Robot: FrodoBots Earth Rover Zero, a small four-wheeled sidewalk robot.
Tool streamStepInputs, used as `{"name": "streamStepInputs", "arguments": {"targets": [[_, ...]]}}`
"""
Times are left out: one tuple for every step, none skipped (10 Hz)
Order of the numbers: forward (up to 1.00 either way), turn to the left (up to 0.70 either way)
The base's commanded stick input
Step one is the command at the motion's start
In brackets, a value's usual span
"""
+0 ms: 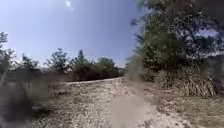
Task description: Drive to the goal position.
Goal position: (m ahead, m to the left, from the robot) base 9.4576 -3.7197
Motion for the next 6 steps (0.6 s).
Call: {"name": "streamStepInputs", "arguments": {"targets": [[0.45,0.02],[0.45,0.02],[0.45,0.02],[0.45,0.02],[0.45,0.02],[0.45,0.02]]}}
